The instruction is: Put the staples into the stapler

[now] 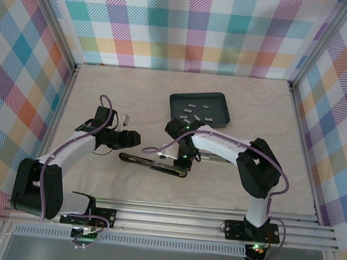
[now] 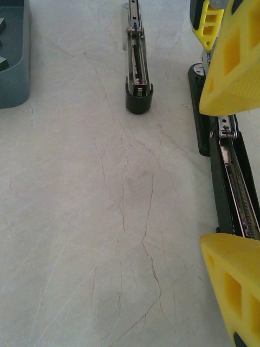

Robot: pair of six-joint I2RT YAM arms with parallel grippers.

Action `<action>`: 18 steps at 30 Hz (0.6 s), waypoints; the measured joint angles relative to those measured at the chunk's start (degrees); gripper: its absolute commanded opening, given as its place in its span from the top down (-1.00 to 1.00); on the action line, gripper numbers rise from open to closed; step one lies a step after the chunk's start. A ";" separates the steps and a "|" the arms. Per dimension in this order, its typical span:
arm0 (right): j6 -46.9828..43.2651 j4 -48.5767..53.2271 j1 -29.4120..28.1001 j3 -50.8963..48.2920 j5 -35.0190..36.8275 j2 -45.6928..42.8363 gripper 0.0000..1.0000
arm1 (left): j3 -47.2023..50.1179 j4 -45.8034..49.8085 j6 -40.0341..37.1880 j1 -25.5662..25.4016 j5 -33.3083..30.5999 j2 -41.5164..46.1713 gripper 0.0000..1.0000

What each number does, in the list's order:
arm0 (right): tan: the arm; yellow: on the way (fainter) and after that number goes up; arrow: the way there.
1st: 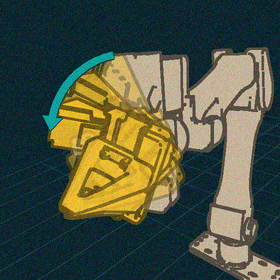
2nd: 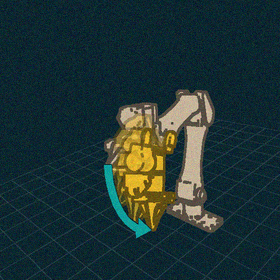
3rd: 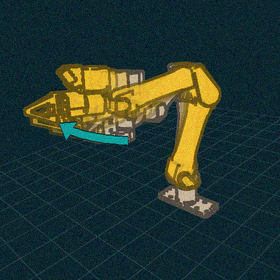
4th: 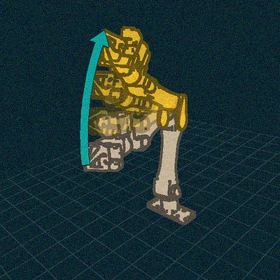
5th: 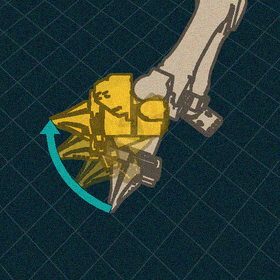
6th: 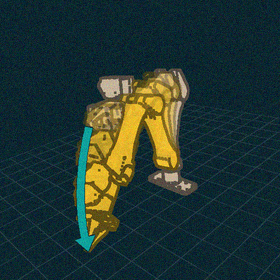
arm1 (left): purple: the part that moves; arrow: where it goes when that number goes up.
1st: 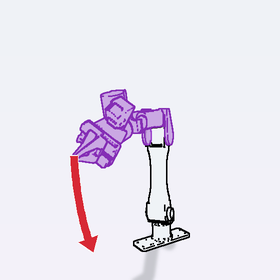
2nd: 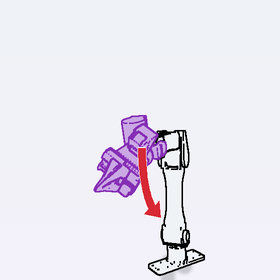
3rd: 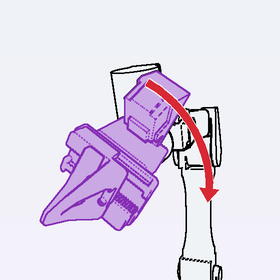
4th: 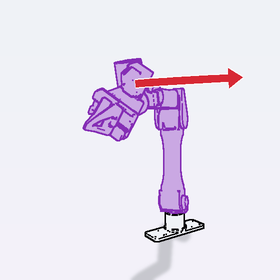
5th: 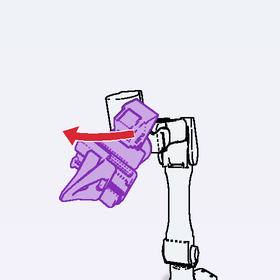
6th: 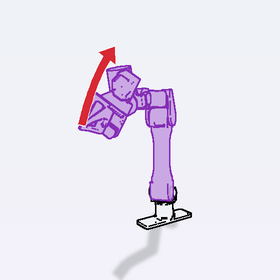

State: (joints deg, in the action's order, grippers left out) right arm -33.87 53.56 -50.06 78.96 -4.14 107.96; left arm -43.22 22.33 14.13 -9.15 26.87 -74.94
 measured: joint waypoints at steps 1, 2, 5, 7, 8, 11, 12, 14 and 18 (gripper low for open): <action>-0.02 -0.02 0.00 0.00 0.00 0.00 0.72 | 0.00 0.00 0.00 0.00 0.02 0.00 -0.20; -0.04 -0.04 0.00 0.00 -0.02 0.00 0.72 | 0.00 0.00 0.00 0.00 0.00 0.00 -0.20; -0.46 -0.35 0.00 -0.02 -0.20 0.00 0.71 | 0.00 0.00 0.00 0.00 -0.17 0.00 -0.20; -0.92 -0.48 0.00 -0.11 -0.33 0.00 0.71 | 0.00 0.00 0.00 0.00 -0.37 0.00 -0.20; -1.09 -0.48 0.00 -0.11 -0.37 0.00 0.71 | 0.00 0.00 0.00 0.00 -0.44 0.00 -0.20; -1.55 -0.50 0.00 -0.11 -0.46 0.00 0.71 | 0.00 0.00 0.00 0.00 -0.57 0.00 -0.20; -1.62 -0.50 0.00 -0.11 -0.55 0.00 0.71 | 0.00 0.00 0.00 0.00 -0.57 0.00 -0.20; -1.77 -0.52 0.00 -0.17 -0.74 0.00 0.71 | 0.00 0.00 0.00 0.00 -0.57 0.00 -0.20; -2.19 -0.44 0.00 -0.46 -0.96 0.00 0.71 | 0.00 0.00 0.00 0.00 -0.57 0.00 -0.20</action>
State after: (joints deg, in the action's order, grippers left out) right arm -36.05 53.12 -50.06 78.50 -5.10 107.96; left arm -43.22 22.33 14.13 -9.15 26.30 -74.94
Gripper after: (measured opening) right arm 0.148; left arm 0.599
